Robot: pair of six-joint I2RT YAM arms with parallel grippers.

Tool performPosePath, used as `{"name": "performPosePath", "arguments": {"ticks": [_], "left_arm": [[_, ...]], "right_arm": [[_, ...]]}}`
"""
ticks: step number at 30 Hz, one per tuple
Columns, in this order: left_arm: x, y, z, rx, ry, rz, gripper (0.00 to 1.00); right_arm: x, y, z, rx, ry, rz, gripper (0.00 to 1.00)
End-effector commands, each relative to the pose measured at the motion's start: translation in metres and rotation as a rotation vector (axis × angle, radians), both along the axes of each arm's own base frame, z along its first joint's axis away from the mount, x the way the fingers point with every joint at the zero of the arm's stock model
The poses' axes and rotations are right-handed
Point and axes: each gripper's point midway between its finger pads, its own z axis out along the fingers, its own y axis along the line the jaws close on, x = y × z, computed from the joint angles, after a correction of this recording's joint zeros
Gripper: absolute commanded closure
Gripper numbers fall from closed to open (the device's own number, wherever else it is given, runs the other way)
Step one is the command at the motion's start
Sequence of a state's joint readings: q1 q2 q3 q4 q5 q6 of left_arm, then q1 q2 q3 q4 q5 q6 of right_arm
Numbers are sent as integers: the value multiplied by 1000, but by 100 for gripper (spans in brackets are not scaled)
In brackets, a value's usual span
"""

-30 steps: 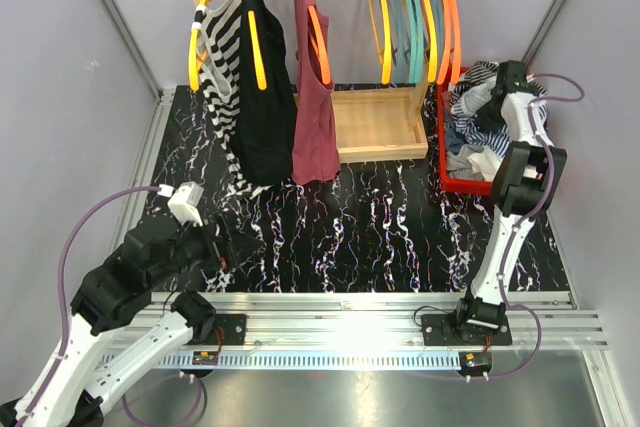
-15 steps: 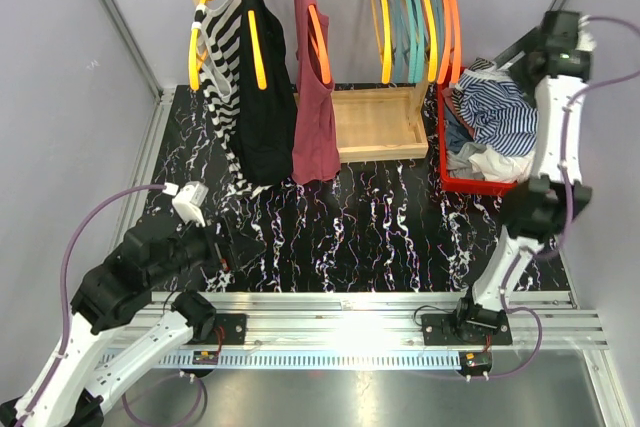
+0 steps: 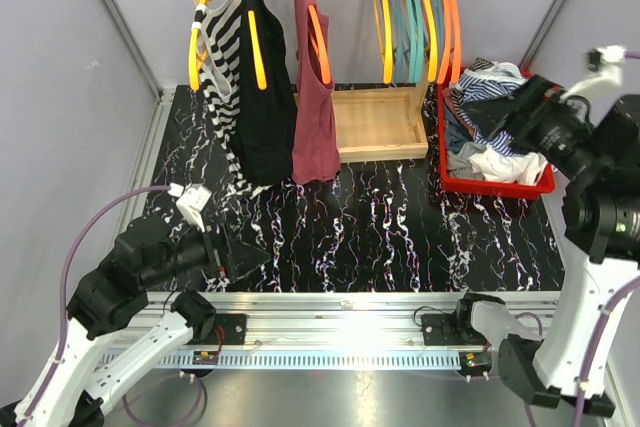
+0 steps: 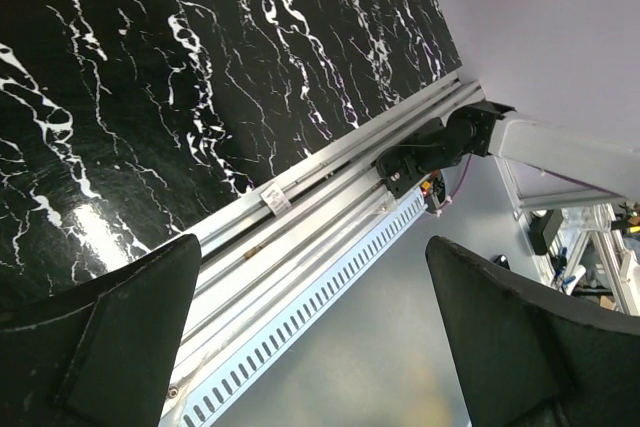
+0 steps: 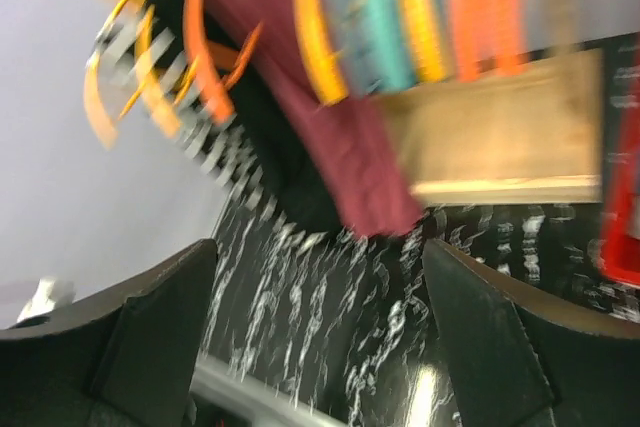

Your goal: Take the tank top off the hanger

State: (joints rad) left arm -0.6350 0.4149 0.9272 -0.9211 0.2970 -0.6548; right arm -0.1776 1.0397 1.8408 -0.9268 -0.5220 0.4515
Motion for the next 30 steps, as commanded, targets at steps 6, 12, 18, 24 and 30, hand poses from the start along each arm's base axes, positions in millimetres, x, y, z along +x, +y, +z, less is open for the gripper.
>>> {"name": "performPosePath", "arguments": {"ticks": [6,12,18,24,30], "left_arm": [[-4,-11,27,-61,-83,-85,1],[-2,-10,27,-59,-88,-70,1],[-3,-2,29,-64,-95,-32,1],[-5,3,26,-67,-90,-1,1],[-5,7,26,-85,-86,30,1]], "right_arm": [[-21,116,-22,-139,91,630,8],[24,172,-30,-339,114,566,6],[109,173,1,-449,-77,130,6],[143,218,-3,-492,-171,126,2],[170,248,-3,-463,-200,131,1]]}}
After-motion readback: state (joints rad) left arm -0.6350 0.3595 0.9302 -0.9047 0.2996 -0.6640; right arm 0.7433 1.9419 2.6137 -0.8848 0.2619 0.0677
